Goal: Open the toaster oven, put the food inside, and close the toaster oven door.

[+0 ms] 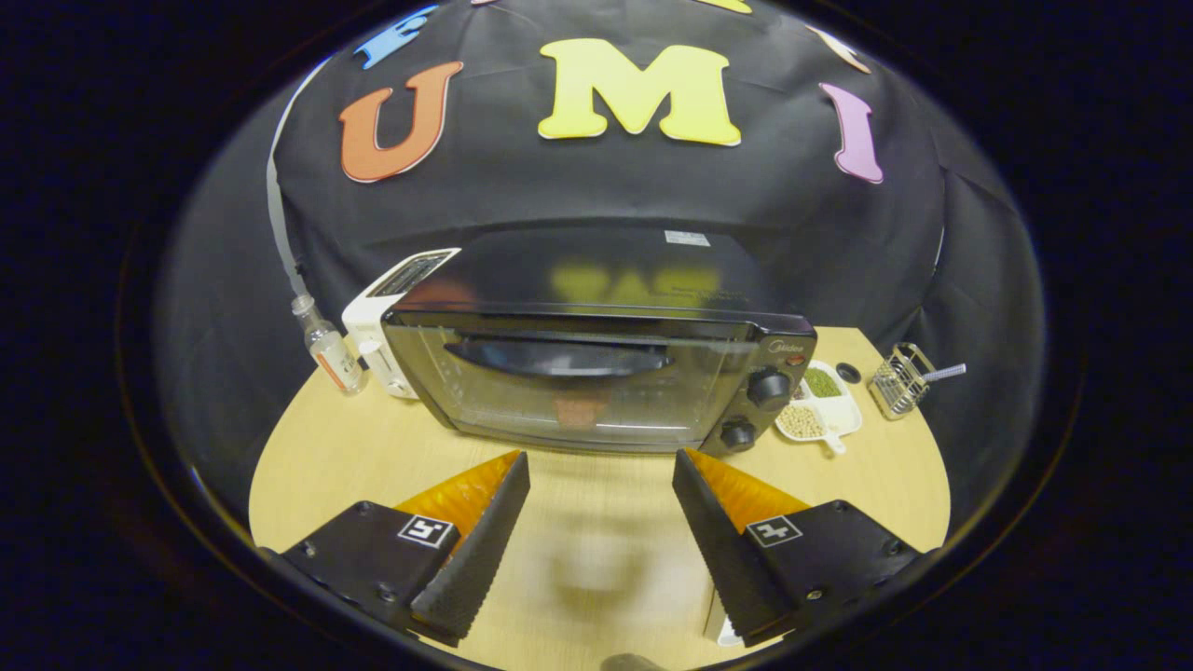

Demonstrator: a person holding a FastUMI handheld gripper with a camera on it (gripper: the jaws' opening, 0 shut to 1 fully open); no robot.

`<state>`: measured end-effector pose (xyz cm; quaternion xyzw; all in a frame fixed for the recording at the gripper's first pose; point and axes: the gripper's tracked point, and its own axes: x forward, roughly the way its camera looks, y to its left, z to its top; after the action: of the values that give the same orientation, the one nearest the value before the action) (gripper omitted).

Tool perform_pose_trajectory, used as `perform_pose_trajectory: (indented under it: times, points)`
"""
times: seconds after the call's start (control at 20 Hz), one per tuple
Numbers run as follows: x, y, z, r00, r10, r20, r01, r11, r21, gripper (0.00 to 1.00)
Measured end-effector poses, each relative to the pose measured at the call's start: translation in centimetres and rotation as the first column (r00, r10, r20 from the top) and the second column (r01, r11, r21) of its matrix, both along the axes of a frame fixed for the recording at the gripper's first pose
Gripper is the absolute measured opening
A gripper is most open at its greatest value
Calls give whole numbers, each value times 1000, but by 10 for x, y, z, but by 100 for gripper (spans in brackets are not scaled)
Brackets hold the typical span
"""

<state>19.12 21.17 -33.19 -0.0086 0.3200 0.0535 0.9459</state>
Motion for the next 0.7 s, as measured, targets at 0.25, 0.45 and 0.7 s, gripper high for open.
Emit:
perform_pose_trajectory:
  times: [0.25, 0.45, 0.7]
  points:
    - [-7, -10, 4, 1000, -19, 7, 19, 1000, 8, 99]
    - [-17, -24, 20, 999, -29, 37, 29, 1000, 9, 99]
    - [-41, -57, 82, 988, -35, 150, 32, 999, 18, 99]
